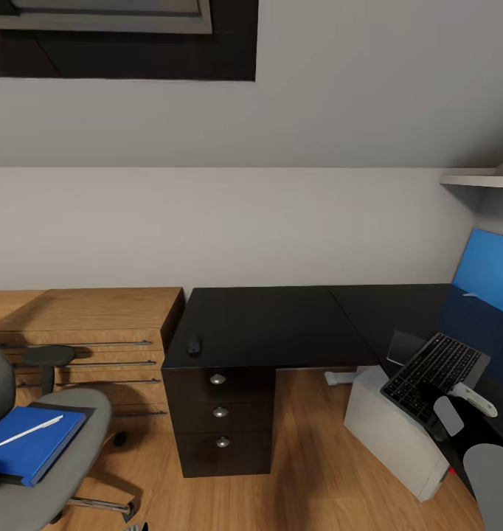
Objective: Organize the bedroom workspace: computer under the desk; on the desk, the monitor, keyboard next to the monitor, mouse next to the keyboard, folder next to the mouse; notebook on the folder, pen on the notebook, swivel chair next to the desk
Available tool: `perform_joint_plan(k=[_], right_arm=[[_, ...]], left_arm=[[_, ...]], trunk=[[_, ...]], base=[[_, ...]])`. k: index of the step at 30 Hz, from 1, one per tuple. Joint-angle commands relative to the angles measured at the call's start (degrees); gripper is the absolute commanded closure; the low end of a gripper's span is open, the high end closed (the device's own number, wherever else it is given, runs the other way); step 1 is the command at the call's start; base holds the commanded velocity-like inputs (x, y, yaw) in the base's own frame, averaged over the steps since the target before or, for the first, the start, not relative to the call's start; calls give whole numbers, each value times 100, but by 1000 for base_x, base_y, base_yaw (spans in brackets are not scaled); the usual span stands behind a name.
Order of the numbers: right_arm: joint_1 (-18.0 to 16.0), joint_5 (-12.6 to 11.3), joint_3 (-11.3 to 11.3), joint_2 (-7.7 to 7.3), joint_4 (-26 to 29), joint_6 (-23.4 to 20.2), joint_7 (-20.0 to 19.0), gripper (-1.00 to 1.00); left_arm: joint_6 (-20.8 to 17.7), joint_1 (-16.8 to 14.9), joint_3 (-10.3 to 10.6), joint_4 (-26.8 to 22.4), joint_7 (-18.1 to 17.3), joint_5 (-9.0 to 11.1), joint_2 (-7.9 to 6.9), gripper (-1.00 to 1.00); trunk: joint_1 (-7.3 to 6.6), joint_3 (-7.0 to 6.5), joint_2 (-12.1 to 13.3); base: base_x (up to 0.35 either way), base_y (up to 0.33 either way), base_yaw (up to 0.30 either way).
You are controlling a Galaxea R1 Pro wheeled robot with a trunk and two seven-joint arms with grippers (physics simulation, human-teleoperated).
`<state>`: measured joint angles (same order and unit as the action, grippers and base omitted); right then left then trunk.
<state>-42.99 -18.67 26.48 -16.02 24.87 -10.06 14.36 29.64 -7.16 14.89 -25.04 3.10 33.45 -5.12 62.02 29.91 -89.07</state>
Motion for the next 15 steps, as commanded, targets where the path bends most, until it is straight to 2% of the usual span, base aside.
perform_joint_plan(k=[1, 15], right_arm=[[1, -128, 15, 2, -167, -38, 31, -100], [1, -115, 22, -6, 57, 2, 78, -100]], left_arm=[[24, -5, 49, -1, 33, 33, -7, -100], [24, -5, 62, 11, 39, 30, 12, -100]], trunk=[[0, 7, -3], [0, 7, -3]], base=[[0, 5, 0], [0, 1, 0]])
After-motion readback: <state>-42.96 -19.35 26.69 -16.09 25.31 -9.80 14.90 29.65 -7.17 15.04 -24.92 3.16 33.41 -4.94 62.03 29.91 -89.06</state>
